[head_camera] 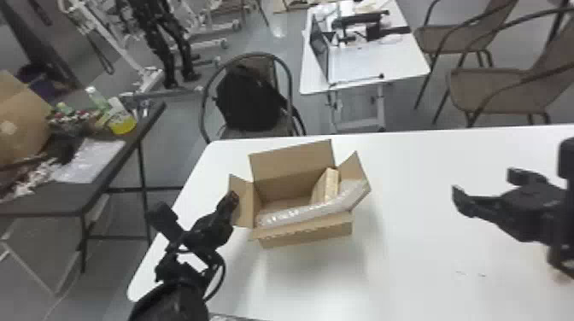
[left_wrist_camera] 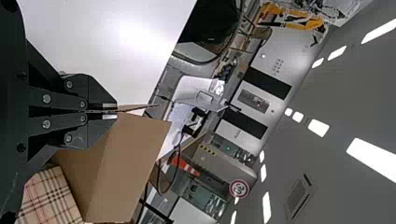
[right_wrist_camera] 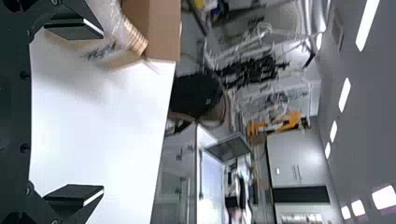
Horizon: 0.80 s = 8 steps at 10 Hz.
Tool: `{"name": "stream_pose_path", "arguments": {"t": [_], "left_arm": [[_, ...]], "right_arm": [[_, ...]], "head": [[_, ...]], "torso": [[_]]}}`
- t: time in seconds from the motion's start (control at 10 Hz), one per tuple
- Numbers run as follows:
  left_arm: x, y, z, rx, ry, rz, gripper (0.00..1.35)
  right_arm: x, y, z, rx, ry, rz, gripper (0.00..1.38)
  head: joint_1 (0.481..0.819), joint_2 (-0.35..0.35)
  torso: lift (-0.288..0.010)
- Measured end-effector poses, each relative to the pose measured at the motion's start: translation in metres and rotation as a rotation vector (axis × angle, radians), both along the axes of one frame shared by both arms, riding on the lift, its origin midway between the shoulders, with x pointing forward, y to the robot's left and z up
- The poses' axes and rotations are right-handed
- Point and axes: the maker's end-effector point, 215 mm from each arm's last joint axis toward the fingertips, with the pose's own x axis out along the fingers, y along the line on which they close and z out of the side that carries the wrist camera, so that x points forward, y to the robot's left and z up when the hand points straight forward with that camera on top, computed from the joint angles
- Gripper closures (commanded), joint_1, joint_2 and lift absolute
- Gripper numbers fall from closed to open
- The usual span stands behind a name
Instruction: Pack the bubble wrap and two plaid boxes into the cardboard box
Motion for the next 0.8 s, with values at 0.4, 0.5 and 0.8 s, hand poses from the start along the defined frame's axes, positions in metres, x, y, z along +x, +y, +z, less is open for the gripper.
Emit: {"name": "stream_pose_path", "arguments": {"t": [0.4,0.5,0.8], "left_arm": [[-0.012,0.012,-0.007,-0.007,0.009,0.024,1.22],[-0.014,0.013,-0.008,-0.008,0.01,0.026,1.22],[-0.014,0.012,-0.009,-0.009,0.012,0.025,1.22]], "right_arm": [[-0.059,-0.11,-0.029,-0.208,0.0,-0.252,0.13],[-0.073,-0.13,-0.036,-0.23,0.017,-0.309,0.13],[-0.093,-0.184,-0.077,-0.282,0.112,-0.412,0.13]], "head": [[0.695,0.213],[0.695,0.205],[0.695,0.144]], "torso": [[-0.05],[-0.05],[-0.05]]}}
